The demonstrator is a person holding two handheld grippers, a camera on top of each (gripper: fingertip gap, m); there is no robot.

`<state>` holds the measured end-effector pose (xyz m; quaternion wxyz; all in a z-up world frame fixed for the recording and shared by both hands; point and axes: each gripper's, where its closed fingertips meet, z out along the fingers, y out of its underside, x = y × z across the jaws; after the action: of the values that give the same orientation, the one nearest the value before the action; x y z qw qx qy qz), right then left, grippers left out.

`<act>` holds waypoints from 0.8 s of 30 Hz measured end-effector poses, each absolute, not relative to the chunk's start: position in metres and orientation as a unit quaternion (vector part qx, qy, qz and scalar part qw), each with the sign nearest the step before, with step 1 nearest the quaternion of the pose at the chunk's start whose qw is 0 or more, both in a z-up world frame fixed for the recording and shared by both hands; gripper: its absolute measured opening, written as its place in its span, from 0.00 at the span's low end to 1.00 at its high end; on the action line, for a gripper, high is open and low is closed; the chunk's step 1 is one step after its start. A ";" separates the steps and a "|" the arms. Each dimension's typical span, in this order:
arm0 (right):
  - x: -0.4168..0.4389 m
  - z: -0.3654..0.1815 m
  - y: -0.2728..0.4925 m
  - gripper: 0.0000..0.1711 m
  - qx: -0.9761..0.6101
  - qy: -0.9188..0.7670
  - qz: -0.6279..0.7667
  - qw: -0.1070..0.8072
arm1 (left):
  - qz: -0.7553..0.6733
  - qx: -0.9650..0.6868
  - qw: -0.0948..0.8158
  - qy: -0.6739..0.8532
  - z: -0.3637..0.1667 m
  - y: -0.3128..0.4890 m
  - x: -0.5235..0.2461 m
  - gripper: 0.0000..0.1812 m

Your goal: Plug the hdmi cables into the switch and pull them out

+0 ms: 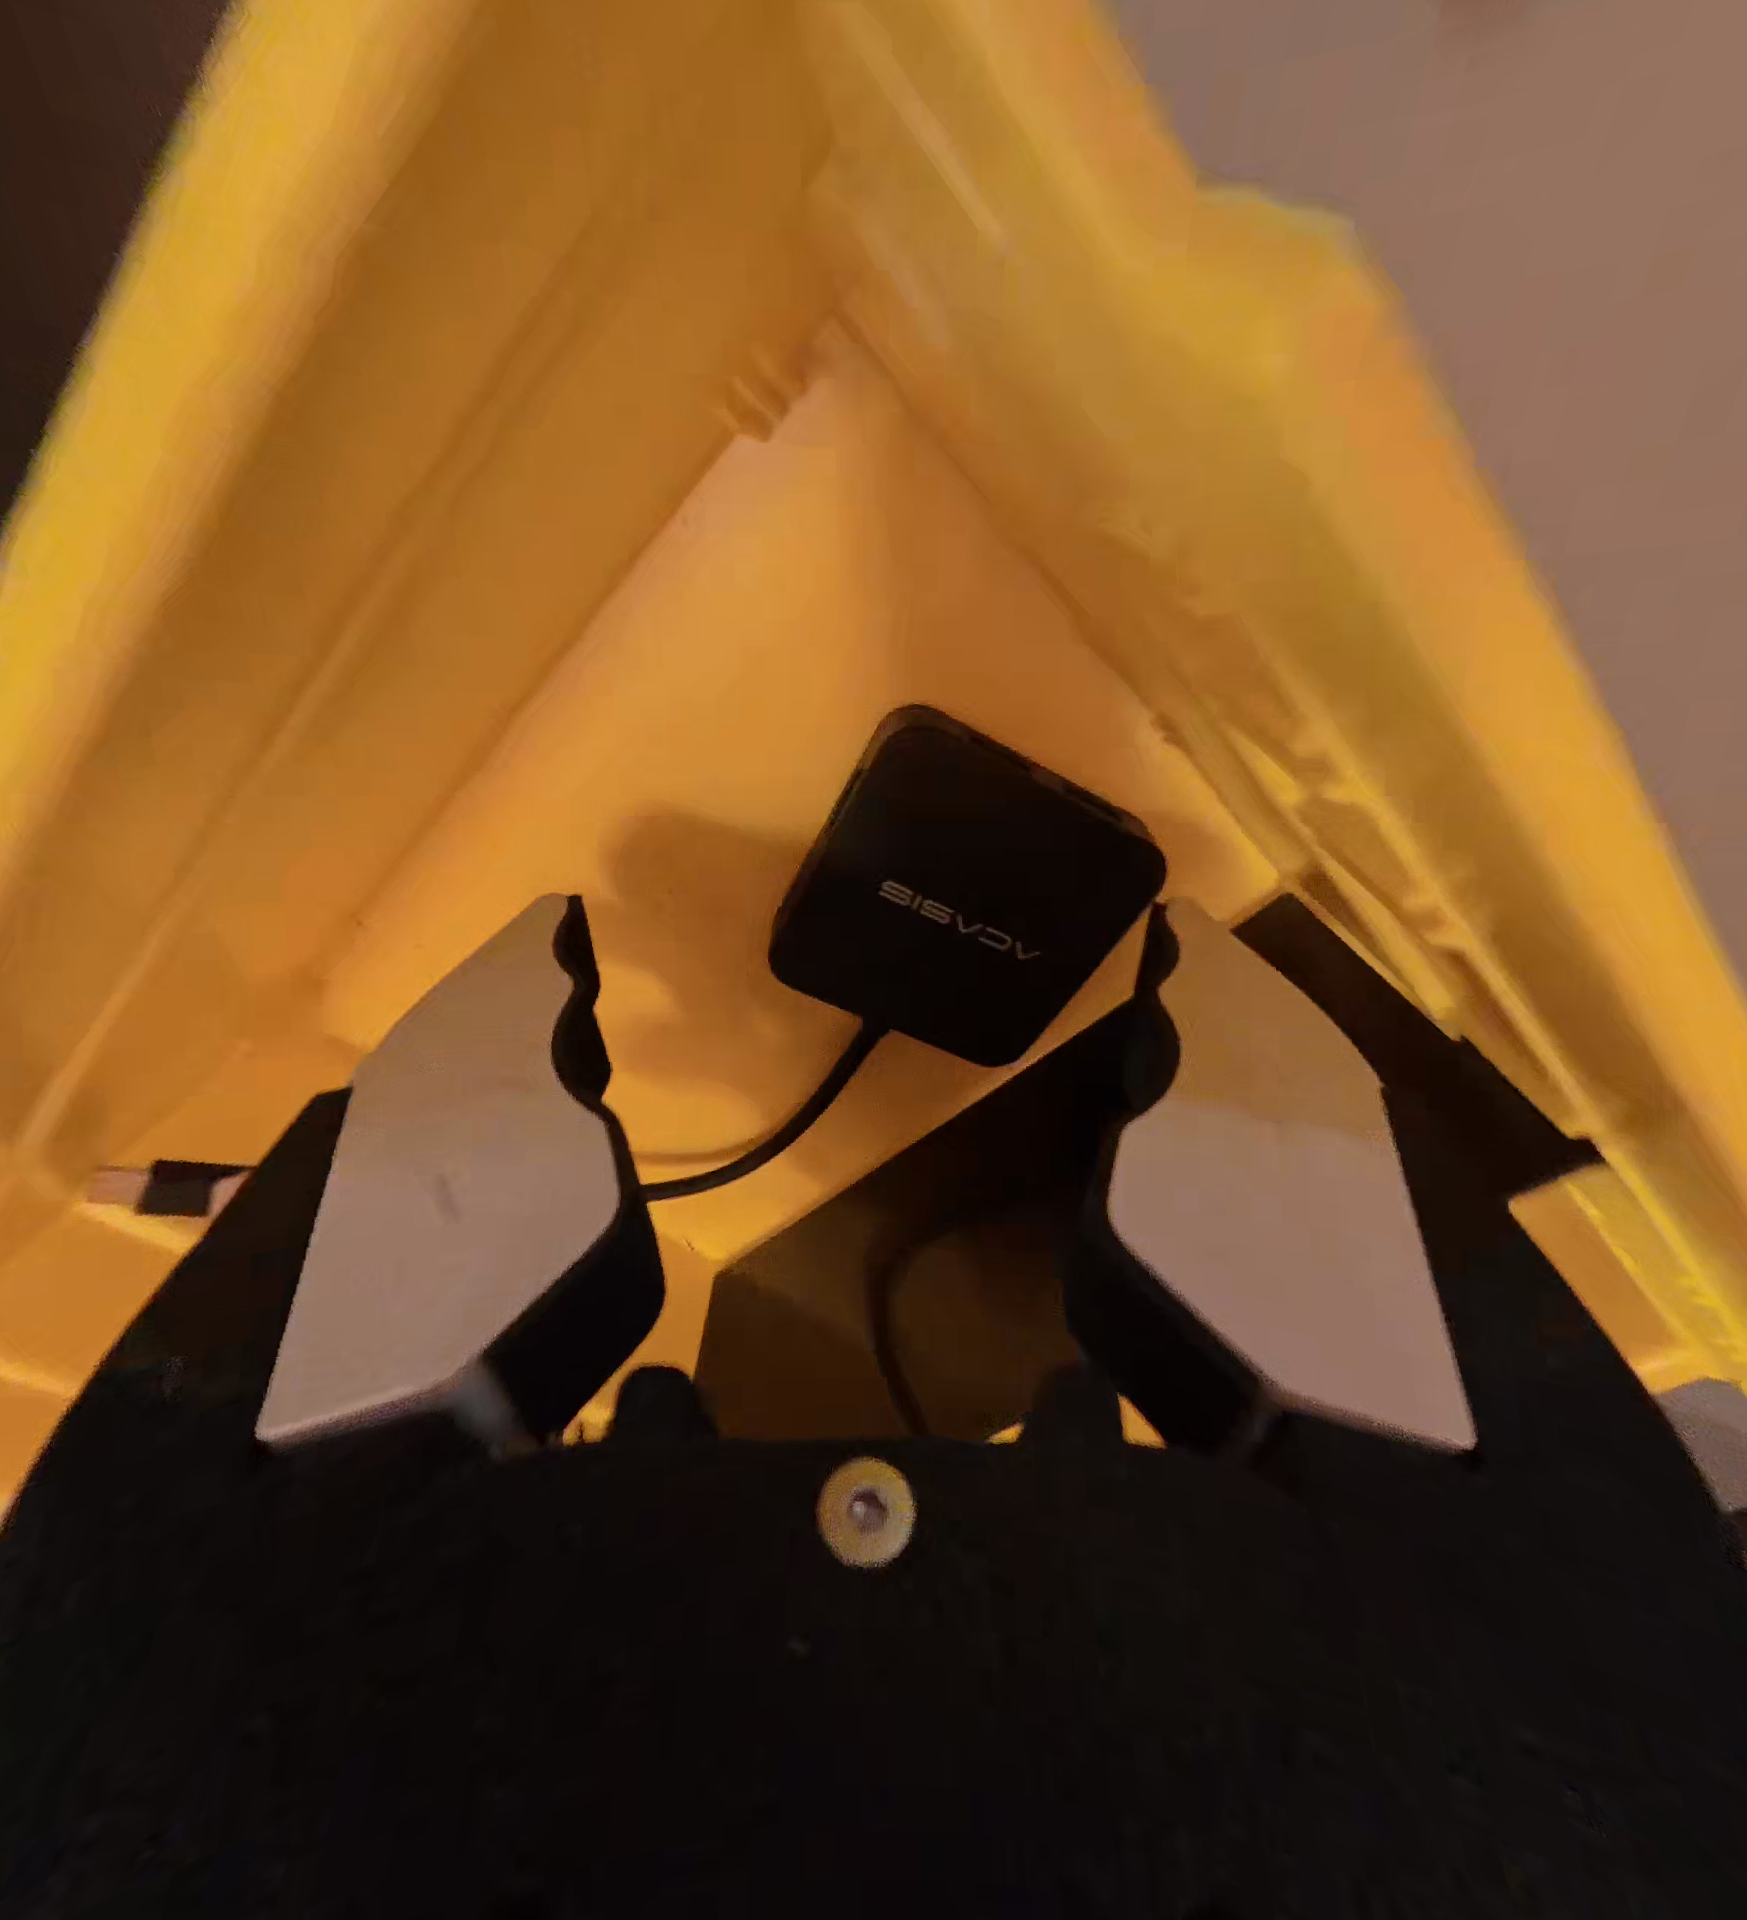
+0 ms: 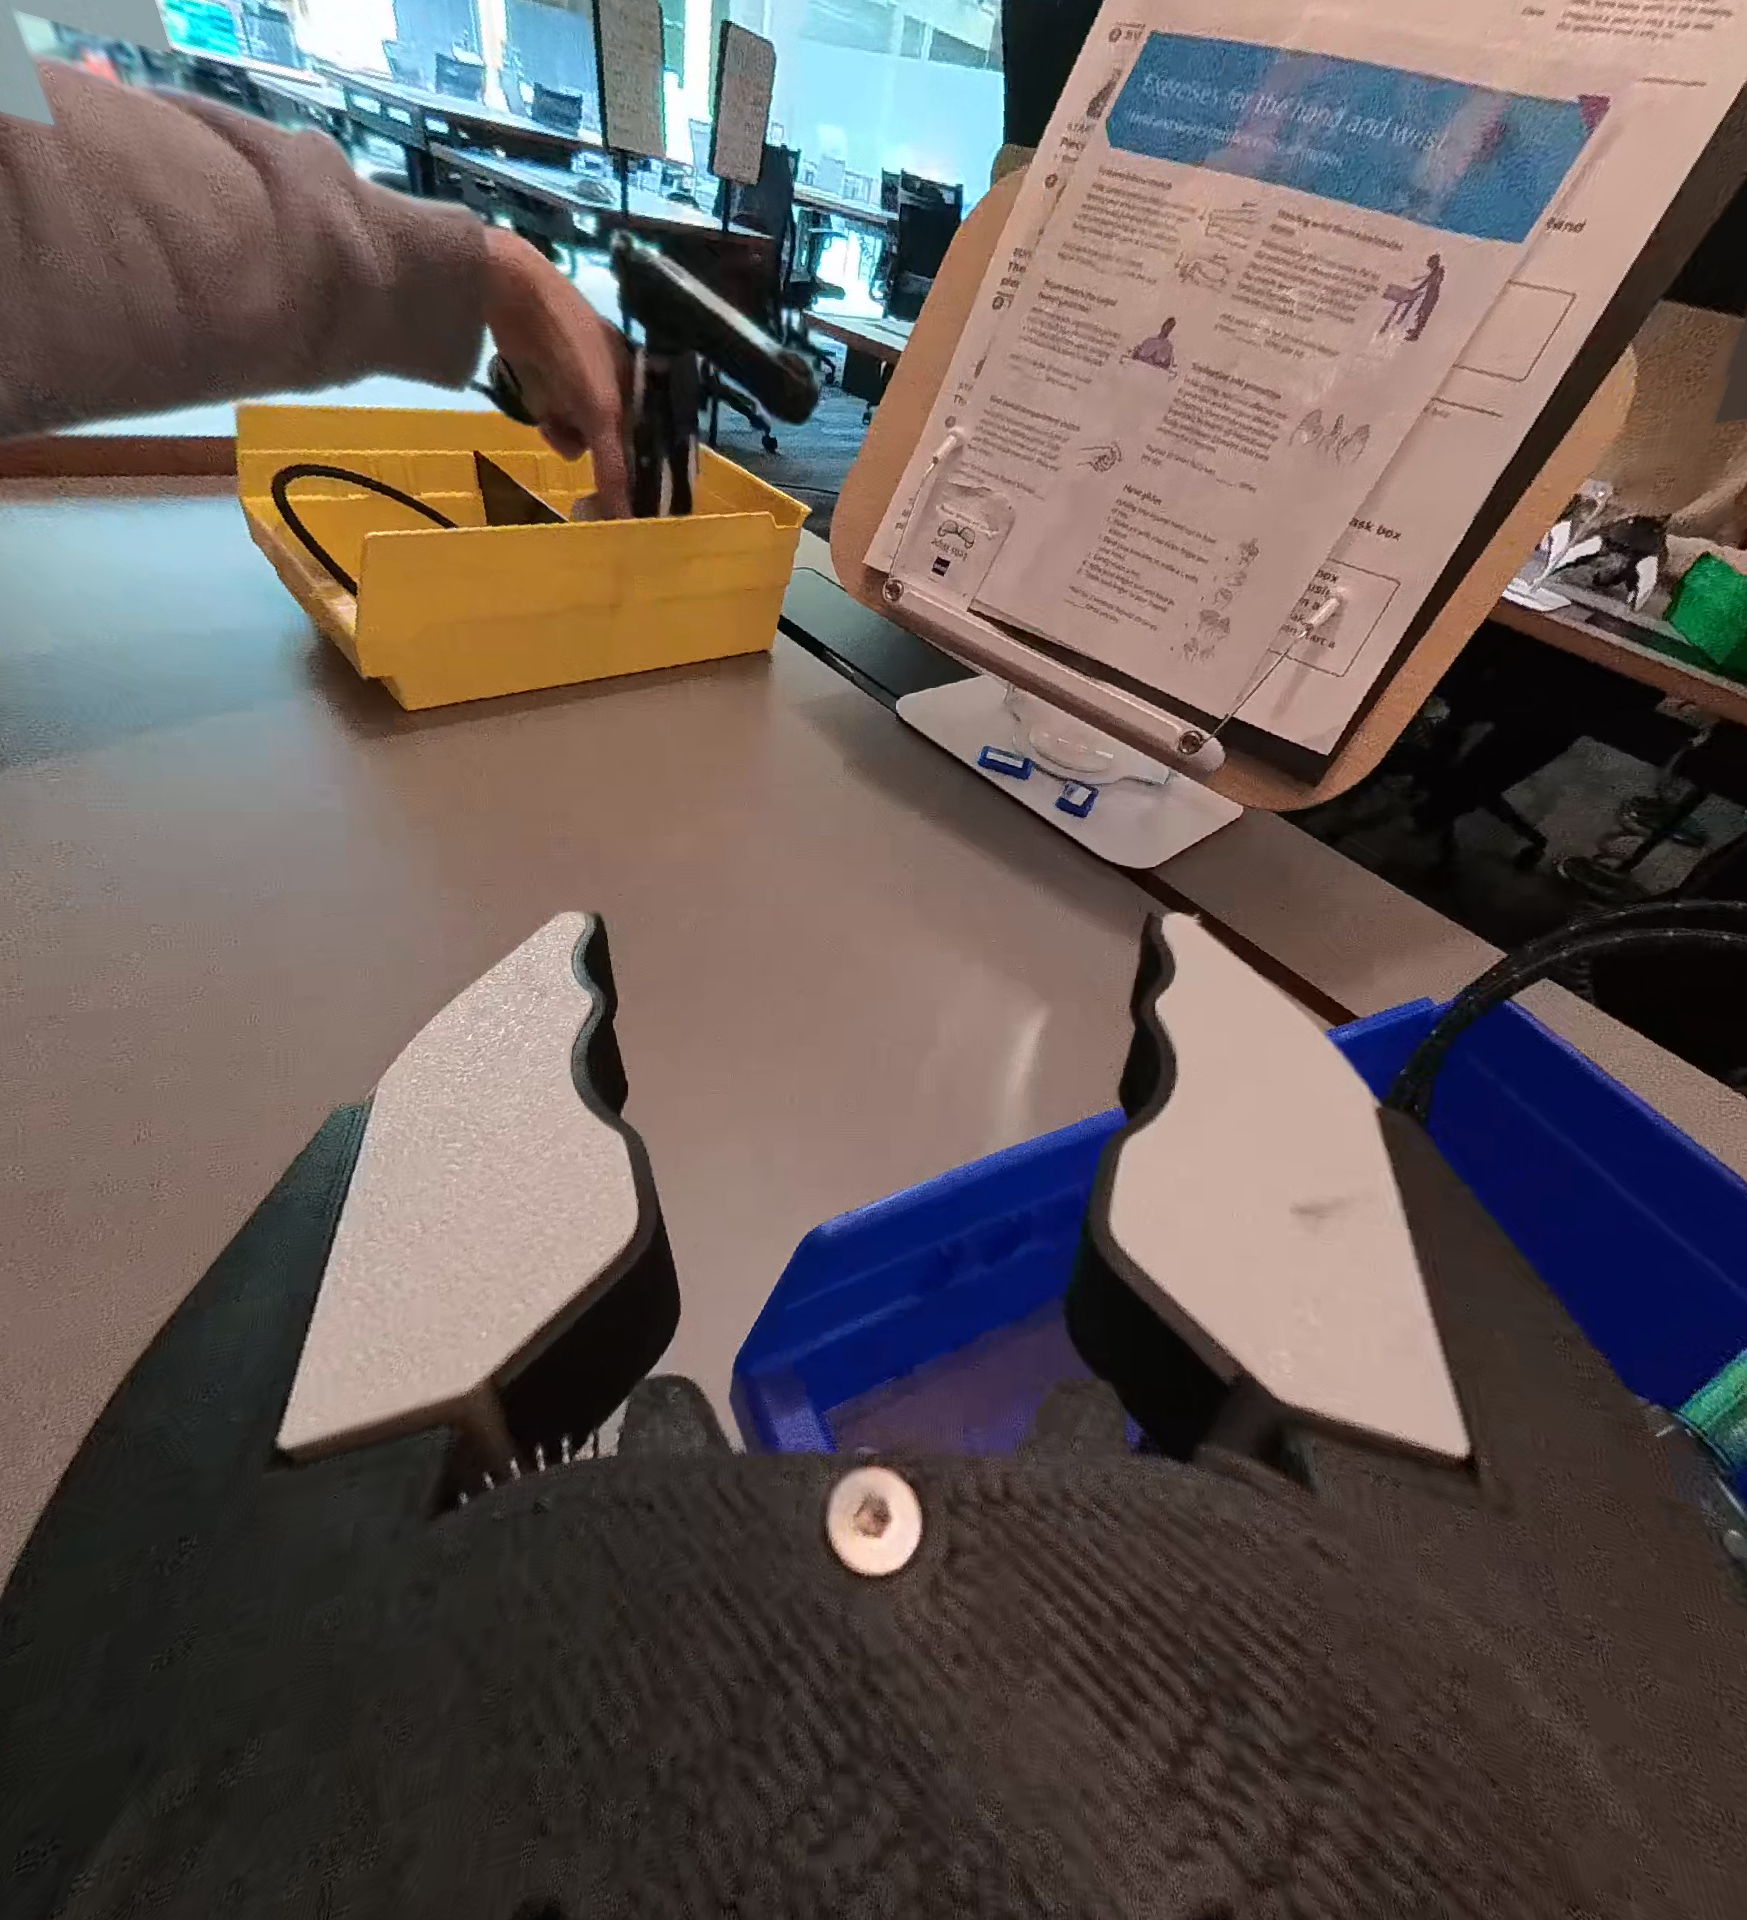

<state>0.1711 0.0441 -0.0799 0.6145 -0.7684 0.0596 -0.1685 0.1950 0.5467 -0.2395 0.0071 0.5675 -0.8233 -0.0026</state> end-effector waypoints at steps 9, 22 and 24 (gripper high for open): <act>0.188 -0.082 0.051 0.56 -0.769 0.053 -0.177 0.611 | 0.046 0.736 0.103 -0.667 -0.249 0.536 0.191 0.40; 0.187 -0.085 0.048 0.57 -0.771 0.039 -0.175 0.611 | 0.033 0.832 0.099 -0.545 -0.255 0.543 0.191 0.35; 0.186 -0.084 0.047 0.57 -0.771 0.036 -0.182 0.609 | 0.029 0.838 0.094 -0.537 -0.256 0.540 0.193 0.37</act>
<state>0.1861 0.0474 -0.0839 0.6092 -0.7710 0.0355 -0.1821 0.1934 0.5395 -0.2559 0.0940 0.8377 -0.5372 0.0287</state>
